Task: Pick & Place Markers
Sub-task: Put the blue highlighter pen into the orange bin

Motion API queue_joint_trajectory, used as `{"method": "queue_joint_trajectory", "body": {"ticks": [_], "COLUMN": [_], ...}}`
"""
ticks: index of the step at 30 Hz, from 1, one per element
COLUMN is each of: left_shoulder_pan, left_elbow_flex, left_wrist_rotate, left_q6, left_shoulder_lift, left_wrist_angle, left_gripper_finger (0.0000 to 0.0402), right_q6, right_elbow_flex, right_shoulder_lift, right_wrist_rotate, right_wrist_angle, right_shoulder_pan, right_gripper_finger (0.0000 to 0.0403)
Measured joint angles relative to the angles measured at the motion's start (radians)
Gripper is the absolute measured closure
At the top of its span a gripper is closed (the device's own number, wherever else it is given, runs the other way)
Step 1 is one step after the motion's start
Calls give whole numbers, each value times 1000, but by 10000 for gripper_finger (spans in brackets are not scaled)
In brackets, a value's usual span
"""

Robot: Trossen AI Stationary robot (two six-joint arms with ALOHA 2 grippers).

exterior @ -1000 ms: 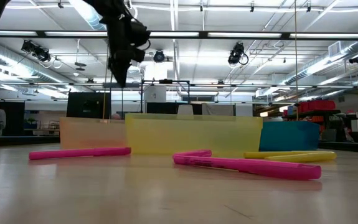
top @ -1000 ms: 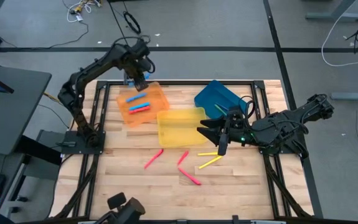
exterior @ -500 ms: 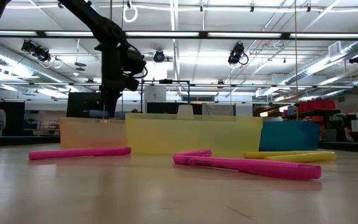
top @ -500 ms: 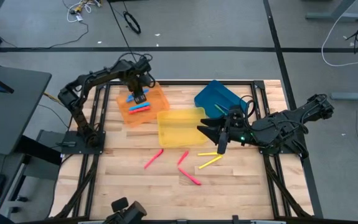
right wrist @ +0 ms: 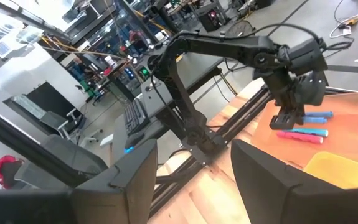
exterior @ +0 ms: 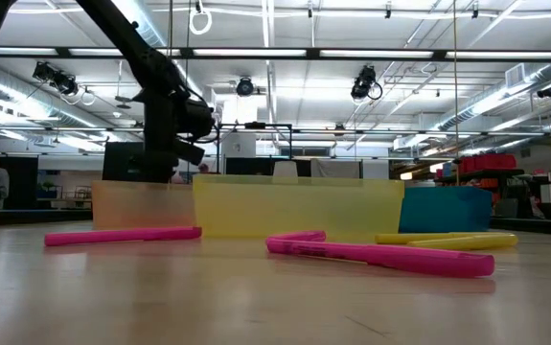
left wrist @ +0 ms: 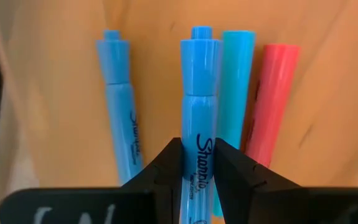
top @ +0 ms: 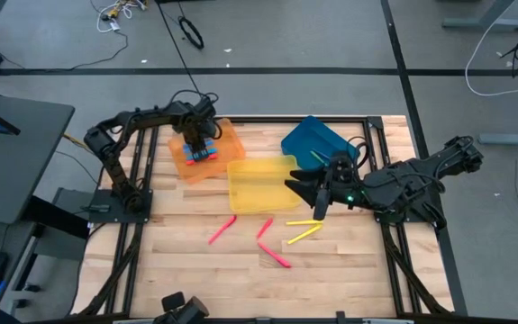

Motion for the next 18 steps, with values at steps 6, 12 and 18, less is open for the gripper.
{"method": "queue_joint_trajectory", "body": {"ticks": [6, 12, 18], "left_shoulder_pan": [0, 0, 0], "left_elbow_flex": [-39, -50, -50], "left_wrist_rotate": [-33, -34, -34], "left_q6": [0, 6, 1], "left_shoulder_lift": [7, 7, 7], "left_wrist_angle": [63, 73, 71], "left_gripper_finger": [326, 325, 297], "right_q6": [1, 5, 6], "right_elbow_flex": [0, 0, 0], "right_shoulder_lift": [0, 0, 0], "right_wrist_rotate": [0, 0, 0], "right_wrist_angle": [0, 0, 0], "right_shoulder_pan": [-17, -18, -18], "right_gripper_finger": [197, 197, 197]}}
